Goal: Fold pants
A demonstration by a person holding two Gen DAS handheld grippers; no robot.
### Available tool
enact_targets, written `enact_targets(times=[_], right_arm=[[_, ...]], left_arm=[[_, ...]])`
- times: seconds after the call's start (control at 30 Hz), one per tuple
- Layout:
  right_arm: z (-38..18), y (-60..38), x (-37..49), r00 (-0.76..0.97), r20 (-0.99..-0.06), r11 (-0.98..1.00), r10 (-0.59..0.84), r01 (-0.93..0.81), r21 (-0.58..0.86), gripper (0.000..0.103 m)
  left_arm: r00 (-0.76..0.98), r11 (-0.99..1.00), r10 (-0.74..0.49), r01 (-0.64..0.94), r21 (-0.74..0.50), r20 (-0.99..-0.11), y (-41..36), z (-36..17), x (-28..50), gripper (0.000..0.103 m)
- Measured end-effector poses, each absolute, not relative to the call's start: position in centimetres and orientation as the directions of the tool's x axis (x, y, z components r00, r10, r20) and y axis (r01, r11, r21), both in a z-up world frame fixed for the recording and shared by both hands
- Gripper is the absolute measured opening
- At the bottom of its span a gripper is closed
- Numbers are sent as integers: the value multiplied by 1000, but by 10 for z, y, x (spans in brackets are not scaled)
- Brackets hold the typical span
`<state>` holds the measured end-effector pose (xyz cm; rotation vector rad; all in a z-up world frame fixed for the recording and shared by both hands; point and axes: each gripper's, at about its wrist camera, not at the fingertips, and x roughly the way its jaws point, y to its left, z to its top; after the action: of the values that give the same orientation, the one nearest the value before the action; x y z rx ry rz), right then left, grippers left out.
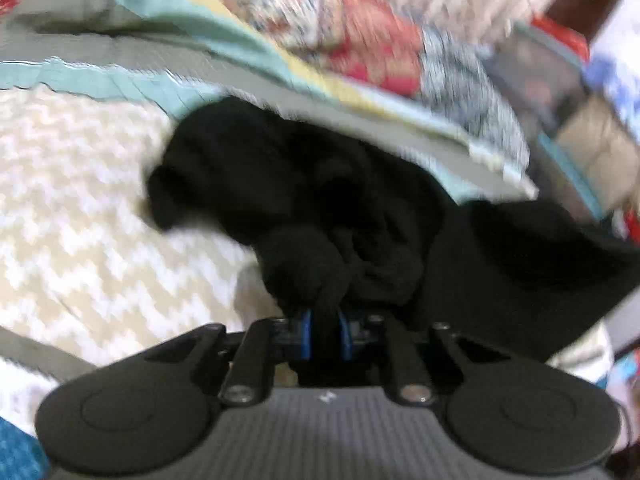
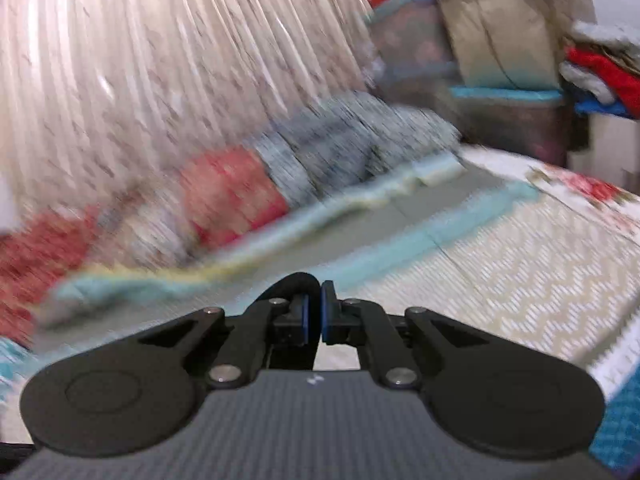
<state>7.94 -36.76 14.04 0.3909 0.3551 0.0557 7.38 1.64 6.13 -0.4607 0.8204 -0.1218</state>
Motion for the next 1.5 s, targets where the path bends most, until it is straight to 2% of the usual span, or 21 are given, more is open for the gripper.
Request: enact_targets(times=[0.07, 0.1, 0.13, 0.27, 0.3, 0.33, 0.43, 0.5, 0.6, 0.7, 0.77, 0.8, 0.83, 0.97, 1.07, 1.1, 1.17, 1.2, 1.23, 1.33, 1.5], right_arm=[[140, -368, 80, 934, -356, 933, 2, 126, 338, 25], [136, -364, 85, 920, -384, 938, -78, 198, 284, 59], [129, -363, 85, 897, -421, 927, -134, 264, 268, 70], [107, -319, 63, 920, -392, 967, 2, 97, 234, 70], [102, -303, 56, 926, -370, 974, 81, 5, 225, 75], [99, -290, 54, 913, -375, 973, 159, -82, 214, 85], [89, -243, 55, 872, -398, 958, 286, -256, 128, 88], [83, -221, 62, 841, -456, 956, 290, -278, 95, 88], [73, -213, 73, 756, -527, 919, 389, -358, 165, 88], [66, -225, 68, 782, -528, 942, 332, -307, 138, 88], [63, -240, 72, 789, -528, 949, 315, -261, 177, 88], [62, -248, 76, 796, -527, 954, 298, -227, 197, 88], [63, -259, 74, 809, -519, 959, 277, -201, 199, 88], [62, -303, 80, 826, -529, 971, 196, -86, 225, 91], [51, -320, 93, 783, -591, 956, 192, -14, 292, 91], [47, -322, 97, 766, -615, 948, 188, 22, 317, 91], [46, -321, 94, 767, -595, 919, 241, 17, 393, 91], [47, -314, 89, 773, -571, 913, 277, -27, 407, 91], [49, -302, 85, 772, -550, 911, 320, -91, 403, 91], [58, -252, 68, 708, -504, 868, 495, -370, 332, 91], [61, -149, 34, 561, -506, 694, 655, -712, 108, 92]], left_arm=[[709, 889, -272, -74, -452, -651, 29, 73, 70, 12], [721, 886, -268, -76, -457, -640, 33, 76, 68, 11], [732, 879, -270, -79, -471, -625, 39, 80, 65, 11], [764, 829, -291, -98, -550, -575, 60, 91, 48, 9], [769, 820, -295, -101, -563, -567, 62, 92, 44, 9], [772, 813, -295, -106, -572, -563, 64, 92, 40, 9], [799, 793, -292, -106, -600, -526, 82, 102, 28, 7], [843, 798, -225, -129, -588, -489, 107, 115, 18, 7], [895, 785, -59, -231, -575, -441, 155, 137, 12, 7], [875, 769, 71, -353, -533, -478, 183, 141, 10, 10], [857, 758, 55, -370, -537, -513, 188, 128, 7, 30], [847, 750, 37, -374, -546, -530, 187, 119, 5, 50], [835, 747, 22, -379, -546, -550, 185, 110, 1, 62], [746, 743, -70, -404, -534, -662, 174, 59, -13, 74], [693, 686, -202, -404, -605, -692, 161, 29, -11, 75], [687, 678, -233, -392, -621, -688, 158, 25, -6, 74], [697, 697, -219, -378, -609, -683, 155, 20, -1, 56], [687, 717, -196, -386, -581, -699, 154, 18, 5, 26], [668, 720, -191, -403, -565, -719, 155, 15, 8, 5], [704, 670, -233, -385, -635, -671, 158, 24, 4, 5], [796, 722, -299, -173, -670, -527, 131, 80, -9, 5]])
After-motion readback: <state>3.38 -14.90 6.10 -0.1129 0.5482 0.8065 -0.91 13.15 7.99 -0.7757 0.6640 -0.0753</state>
